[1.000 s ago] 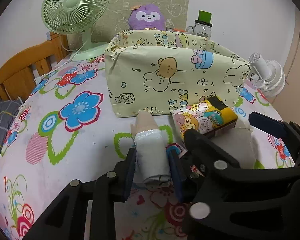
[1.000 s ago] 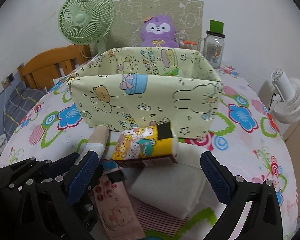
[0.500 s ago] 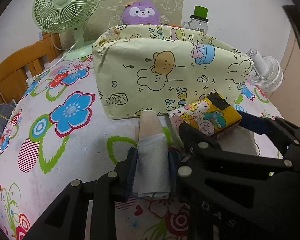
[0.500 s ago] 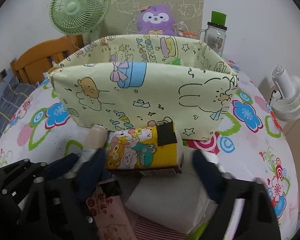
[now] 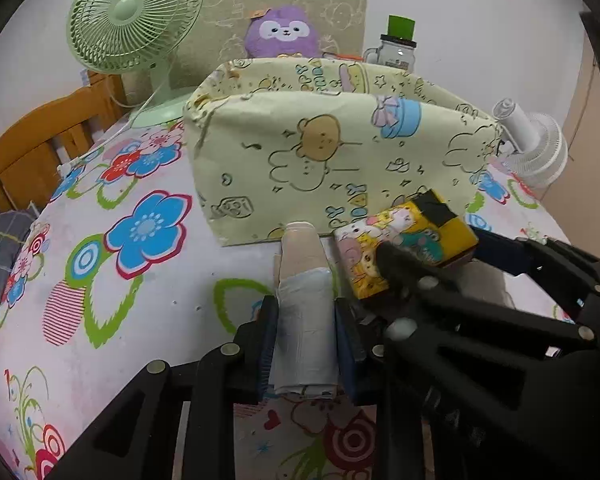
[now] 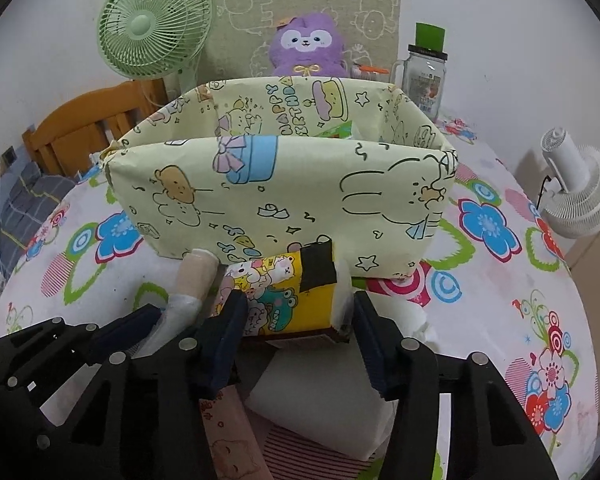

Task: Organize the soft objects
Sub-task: 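Lift the white roll and yellow cartoon pack up off the table, then carry the white roll and yellow pack over the fabric box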

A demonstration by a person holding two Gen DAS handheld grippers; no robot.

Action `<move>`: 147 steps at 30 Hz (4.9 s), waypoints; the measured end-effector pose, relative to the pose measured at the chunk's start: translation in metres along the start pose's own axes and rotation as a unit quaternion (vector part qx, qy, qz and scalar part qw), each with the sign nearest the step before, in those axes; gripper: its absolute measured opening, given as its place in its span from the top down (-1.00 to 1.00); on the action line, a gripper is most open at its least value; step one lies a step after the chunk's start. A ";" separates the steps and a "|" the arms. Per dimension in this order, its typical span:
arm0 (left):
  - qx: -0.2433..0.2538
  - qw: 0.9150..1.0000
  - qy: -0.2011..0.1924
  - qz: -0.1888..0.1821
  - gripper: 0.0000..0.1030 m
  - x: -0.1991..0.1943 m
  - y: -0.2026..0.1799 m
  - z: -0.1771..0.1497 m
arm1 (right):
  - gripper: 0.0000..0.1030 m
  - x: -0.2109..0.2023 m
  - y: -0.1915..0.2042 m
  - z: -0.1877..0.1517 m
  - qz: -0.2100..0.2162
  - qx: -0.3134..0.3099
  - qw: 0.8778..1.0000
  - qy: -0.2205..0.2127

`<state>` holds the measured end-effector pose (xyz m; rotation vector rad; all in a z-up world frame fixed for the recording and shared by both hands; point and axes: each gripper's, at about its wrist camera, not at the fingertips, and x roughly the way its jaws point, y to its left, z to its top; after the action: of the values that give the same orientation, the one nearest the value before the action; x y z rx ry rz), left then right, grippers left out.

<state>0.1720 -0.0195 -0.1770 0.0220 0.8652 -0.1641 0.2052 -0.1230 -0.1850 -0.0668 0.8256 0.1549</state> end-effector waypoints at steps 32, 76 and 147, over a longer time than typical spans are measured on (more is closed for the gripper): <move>0.004 1.000 0.007 0.010 0.47 0.003 0.005 -0.007 | -0.31 0.005 0.007 -0.003 -0.013 0.002 1.000 0.008; 0.041 0.996 -0.080 0.005 0.47 -0.106 -0.058 0.025 | -0.31 -0.146 -0.038 0.010 -0.034 0.025 0.995 -0.095; 0.020 0.996 -0.091 0.012 0.47 -0.041 -0.020 0.138 | -0.41 -0.043 -0.037 0.138 0.023 0.031 0.996 -0.081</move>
<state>0.2475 -0.0453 -0.0555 0.0548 0.6790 -0.1579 0.2824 -0.1475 -0.0599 0.0232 0.6706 0.1763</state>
